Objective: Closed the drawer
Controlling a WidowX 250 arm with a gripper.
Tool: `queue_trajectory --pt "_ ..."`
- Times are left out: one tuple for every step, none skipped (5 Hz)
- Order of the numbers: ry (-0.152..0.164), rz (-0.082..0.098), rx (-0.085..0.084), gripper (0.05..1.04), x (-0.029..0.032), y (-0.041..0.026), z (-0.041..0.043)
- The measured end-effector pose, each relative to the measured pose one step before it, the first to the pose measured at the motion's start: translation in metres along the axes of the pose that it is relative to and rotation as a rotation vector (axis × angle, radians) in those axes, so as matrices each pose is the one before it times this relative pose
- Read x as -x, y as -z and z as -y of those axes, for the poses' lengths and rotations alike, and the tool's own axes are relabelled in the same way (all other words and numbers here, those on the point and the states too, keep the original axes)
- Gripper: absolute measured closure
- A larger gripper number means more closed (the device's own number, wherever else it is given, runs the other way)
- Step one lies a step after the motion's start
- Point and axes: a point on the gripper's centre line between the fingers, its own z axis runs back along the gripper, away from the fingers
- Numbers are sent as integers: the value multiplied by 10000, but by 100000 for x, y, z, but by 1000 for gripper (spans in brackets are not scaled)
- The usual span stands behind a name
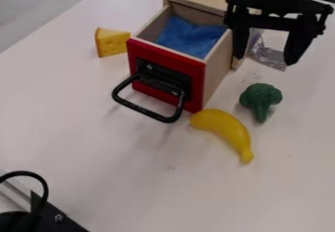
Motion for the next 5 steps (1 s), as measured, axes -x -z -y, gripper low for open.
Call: queue_trajectory --pt "47 -260 -234 85 414 1037 -183" --pt "214 -180 -439 85 2753 1351 -2600" --pt "59 96 37 85 1825 228 -1656" --pt "167 -86 221 85 1169 -229 -685" --pt "152 7 81 85 268 229 -1334"
